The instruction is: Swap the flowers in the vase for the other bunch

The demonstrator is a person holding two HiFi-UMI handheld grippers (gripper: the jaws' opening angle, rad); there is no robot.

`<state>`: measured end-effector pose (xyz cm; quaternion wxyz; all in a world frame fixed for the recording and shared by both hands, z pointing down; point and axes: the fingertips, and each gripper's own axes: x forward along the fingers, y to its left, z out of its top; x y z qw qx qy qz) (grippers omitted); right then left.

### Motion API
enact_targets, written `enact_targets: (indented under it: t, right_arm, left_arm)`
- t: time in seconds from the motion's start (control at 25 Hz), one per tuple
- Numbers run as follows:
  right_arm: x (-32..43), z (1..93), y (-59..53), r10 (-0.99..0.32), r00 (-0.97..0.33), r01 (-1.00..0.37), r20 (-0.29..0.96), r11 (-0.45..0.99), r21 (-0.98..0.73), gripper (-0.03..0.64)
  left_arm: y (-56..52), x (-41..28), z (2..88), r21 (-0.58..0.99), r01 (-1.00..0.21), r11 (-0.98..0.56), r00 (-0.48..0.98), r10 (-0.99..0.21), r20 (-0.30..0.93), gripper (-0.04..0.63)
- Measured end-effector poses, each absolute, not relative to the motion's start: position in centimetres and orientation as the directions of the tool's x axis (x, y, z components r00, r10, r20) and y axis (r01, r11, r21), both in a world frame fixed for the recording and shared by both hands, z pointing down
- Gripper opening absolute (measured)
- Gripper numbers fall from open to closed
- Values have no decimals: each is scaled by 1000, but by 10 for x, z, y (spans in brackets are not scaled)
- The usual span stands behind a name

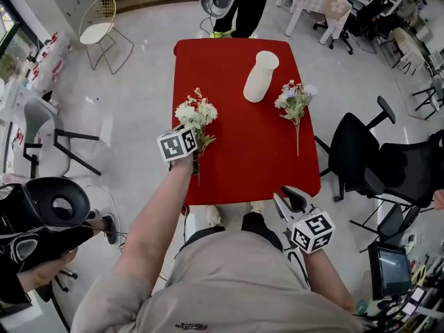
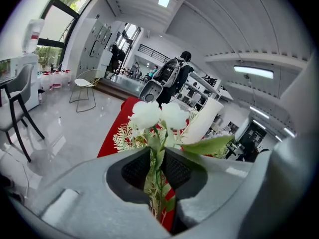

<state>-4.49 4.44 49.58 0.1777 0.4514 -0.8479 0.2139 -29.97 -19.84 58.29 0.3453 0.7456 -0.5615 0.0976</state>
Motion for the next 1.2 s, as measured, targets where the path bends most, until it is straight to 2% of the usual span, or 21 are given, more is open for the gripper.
enact_targets:
  t: [0.32, 0.52, 1.2]
  right_arm:
    - [-53, 496, 39, -679, -544, -830, 492, 521, -199, 121]
    - [-57, 493, 35, -675, -555, -822, 487, 534, -196, 121]
    - [-82, 489, 33, -659, -586, -796, 471, 577, -182, 121]
  left_arm:
    - [-198, -296, 583, 442, -883, -160, 395, -763, 512, 125]
    - [-196, -296, 571, 466, -867, -174, 411, -779, 474, 149]
    - [-168, -313, 528, 474, -849, -234, 438, -813, 383, 150]
